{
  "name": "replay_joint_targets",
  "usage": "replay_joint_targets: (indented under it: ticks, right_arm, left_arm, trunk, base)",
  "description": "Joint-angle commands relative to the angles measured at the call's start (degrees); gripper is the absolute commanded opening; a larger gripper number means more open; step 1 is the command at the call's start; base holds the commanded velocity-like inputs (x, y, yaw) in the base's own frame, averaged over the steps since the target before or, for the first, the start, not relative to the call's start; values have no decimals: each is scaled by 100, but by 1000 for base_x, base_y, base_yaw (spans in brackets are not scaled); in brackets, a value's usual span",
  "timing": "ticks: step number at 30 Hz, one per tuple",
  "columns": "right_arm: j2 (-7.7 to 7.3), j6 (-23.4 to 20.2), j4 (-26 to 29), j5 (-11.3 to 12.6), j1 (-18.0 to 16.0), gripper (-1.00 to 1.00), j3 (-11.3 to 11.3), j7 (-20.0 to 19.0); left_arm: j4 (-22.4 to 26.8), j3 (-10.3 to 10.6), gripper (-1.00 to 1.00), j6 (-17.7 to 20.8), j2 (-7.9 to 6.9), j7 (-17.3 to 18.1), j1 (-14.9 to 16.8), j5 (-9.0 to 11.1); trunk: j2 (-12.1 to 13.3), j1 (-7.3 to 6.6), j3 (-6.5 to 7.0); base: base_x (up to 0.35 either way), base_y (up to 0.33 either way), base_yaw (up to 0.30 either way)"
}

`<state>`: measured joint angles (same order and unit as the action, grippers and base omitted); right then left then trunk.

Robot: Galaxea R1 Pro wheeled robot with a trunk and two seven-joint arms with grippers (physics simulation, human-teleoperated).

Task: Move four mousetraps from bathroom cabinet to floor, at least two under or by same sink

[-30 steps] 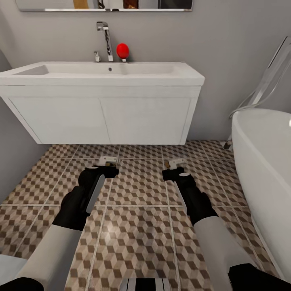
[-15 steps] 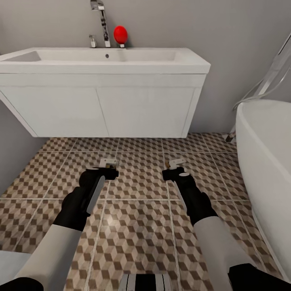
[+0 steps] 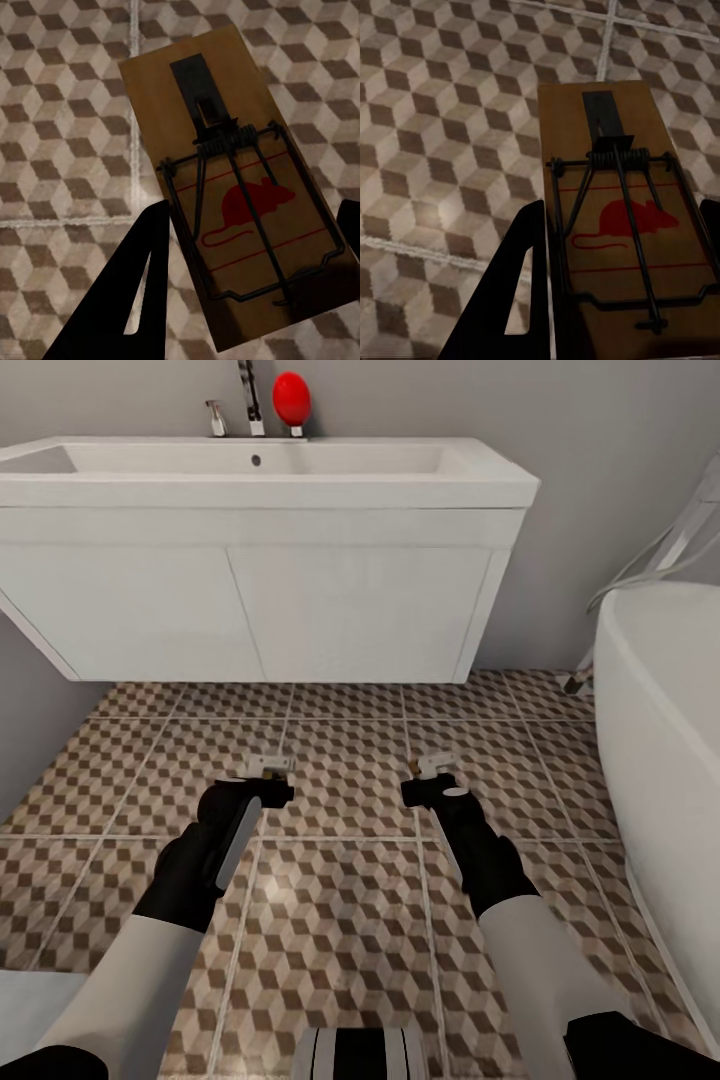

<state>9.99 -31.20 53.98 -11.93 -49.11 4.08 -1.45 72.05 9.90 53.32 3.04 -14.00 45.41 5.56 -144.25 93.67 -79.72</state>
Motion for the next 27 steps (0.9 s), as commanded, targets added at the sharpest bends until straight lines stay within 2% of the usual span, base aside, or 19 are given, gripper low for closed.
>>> replay_joint_targets:
  ticks: [1,16,27]
  right_arm:
    - [0,-35,8,-46,-2,-100,5,-16]
    - [-6,-35,7,-46,-2,-100,5,-22]
    - [-15,-35,7,-46,-2,-100,13,-22]
  left_arm:
    - [4,5,-100,20,1,-50,3,51]
    - [5,4,-100,16,-6,-49,3,46]
    - [-8,12,-100,20,-66,-50,3,51]
  trunk:
    - [-3,1,-27]
    - [-23,40,-359]
    - [-38,68,-603]
  base:
    - [0,0,0]
    - [0,0,0]
    - [0,0,0]
